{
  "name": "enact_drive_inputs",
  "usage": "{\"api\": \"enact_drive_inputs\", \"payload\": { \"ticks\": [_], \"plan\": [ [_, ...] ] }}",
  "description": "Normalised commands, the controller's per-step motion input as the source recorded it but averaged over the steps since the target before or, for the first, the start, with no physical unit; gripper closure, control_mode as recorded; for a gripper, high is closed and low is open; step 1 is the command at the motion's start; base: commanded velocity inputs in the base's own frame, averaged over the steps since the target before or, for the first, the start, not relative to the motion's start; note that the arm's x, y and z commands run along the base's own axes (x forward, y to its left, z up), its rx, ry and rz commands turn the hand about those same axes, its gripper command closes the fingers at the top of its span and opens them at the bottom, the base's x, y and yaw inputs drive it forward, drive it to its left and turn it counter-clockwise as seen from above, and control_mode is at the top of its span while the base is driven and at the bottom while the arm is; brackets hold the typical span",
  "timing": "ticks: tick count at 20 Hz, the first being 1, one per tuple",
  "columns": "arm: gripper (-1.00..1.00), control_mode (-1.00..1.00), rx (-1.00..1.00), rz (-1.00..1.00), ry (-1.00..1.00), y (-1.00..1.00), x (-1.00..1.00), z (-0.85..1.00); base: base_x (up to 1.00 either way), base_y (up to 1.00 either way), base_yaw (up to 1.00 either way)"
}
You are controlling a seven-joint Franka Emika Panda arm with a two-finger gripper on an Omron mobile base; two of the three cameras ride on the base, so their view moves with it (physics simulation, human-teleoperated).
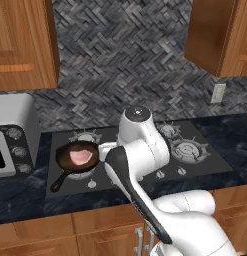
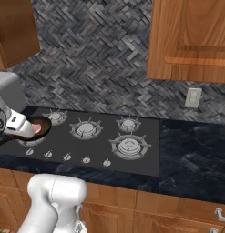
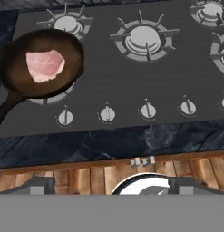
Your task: Pick up the pan with the steak in it and place it on the dining table. Then place the steak on the plate.
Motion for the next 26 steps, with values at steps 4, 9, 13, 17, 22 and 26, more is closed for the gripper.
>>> {"api": "enact_drive_inputs", "payload": {
  "ticks": [4, 9, 13, 17, 22, 26],
  "plan": [
    [-1.0, -1.0, 0.0, -0.15, 0.0, 0.94, 0.22, -0.38, 0.0, 0.0, 0.0],
    [-1.0, -1.0, 0.0, -0.16, 0.03, 0.88, 0.36, -0.41, 0.0, 0.0, 0.0],
    [-1.0, -1.0, 0.0, -0.16, 0.06, 0.8, 0.58, -0.37, 0.0, 0.0, 0.0],
    [-1.0, -1.0, 0.0, -0.15, 0.05, 0.79, 0.54, -0.29, 0.0, 0.0, 0.0],
    [-1.0, -1.0, 0.01, -0.07, 0.05, 0.62, 0.29, -0.23, 0.0, 0.0, 0.0],
    [-1.0, -1.0, 0.01, 0.0, 0.01, 0.16, 0.0, -0.05, 0.0, 0.0, 0.0]
  ]
}}
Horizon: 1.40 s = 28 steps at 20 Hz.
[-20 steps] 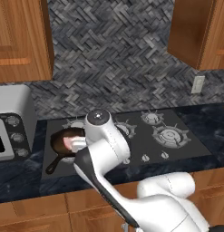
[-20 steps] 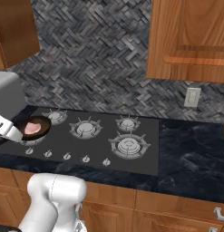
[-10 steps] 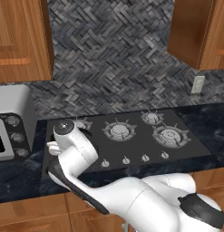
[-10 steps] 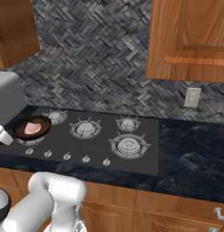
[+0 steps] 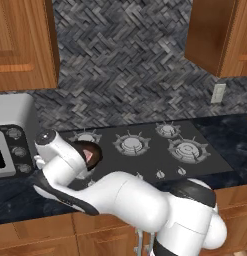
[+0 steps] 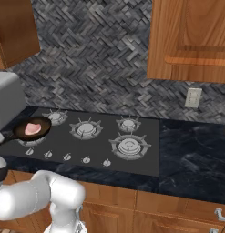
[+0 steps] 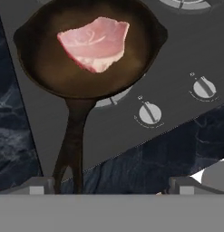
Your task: Pick up the pan with the steak in it and place it on the dining table. Then place the steak on the plate.
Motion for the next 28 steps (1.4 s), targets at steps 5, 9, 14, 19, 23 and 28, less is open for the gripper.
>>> {"api": "enact_drive_inputs", "payload": {
  "ticks": [5, 9, 14, 19, 23, 28],
  "plan": [
    [-1.0, -1.0, 0.03, 0.0, 0.02, 0.01, 0.03, -0.2, 0.0, 0.0, 0.0],
    [-1.0, -1.0, 0.09, 0.0, 0.04, 0.0, 0.09, -0.39, 0.0, 0.0, 0.0],
    [-1.0, -1.0, 0.09, 0.0, 0.03, 0.0, 0.24, -0.3, 0.0, 0.0, 0.0],
    [-1.0, -1.0, 0.03, 0.0, 0.01, 0.0, 0.29, -0.25, 0.0, 0.0, 0.0],
    [-1.0, -1.0, 0.0, 0.0, 0.0, 0.08, 0.34, -0.25, 0.0, 0.0, 0.0],
    [-1.0, -1.0, 0.0, -0.01, 0.0, 0.23, 0.37, -0.27, 0.0, 0.0, 0.0]
  ]
}}
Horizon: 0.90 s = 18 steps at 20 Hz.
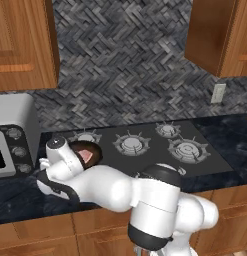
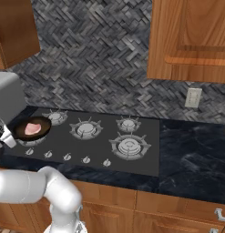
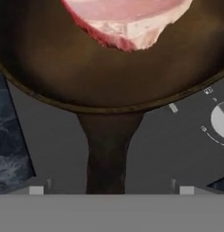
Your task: Pick up the pan with the steak in it and place it on the dining table. Then place the steak on the plate.
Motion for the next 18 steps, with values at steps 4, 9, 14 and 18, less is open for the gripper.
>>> {"api": "enact_drive_inputs", "payload": {
  "ticks": [4, 9, 14, 18],
  "plan": [
    [-1.0, -1.0, 0.0, -0.01, 0.01, 0.2, 0.32, -0.24, 0.0, 0.0, 0.0],
    [-1.0, -1.0, 0.0, -0.01, 0.02, 0.17, 0.23, -0.2, 0.0, 0.0, 0.0],
    [1.0, -1.0, 0.0, 0.0, 0.01, 0.07, 0.03, -0.15, 0.0, 0.0, 0.0],
    [1.0, -1.0, 0.04, -0.01, -0.04, 0.0, 0.0, 0.28, 0.0, 0.0, 0.0]
  ]
}}
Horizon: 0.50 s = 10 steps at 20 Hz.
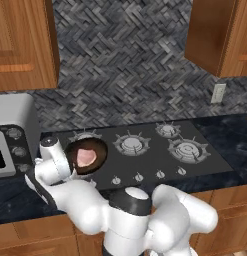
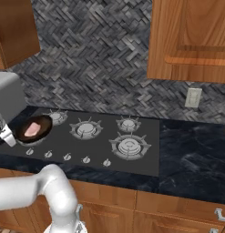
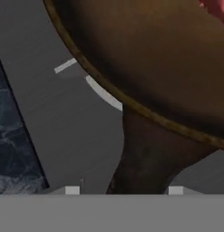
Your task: Pick up the pan with the steak in it and place it on the dining table. Then place the steak on the plate.
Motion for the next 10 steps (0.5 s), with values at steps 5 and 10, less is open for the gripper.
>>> {"api": "enact_drive_inputs", "payload": {
  "ticks": [5, 10],
  "plan": [
    [1.0, -1.0, 0.09, -0.09, -0.06, -0.23, -0.11, 0.84, 0.0, 0.0, 0.0],
    [1.0, -1.0, 0.09, -0.05, 0.0, -0.58, -0.4, 0.91, 0.0, 0.0, 0.0]
  ]
}}
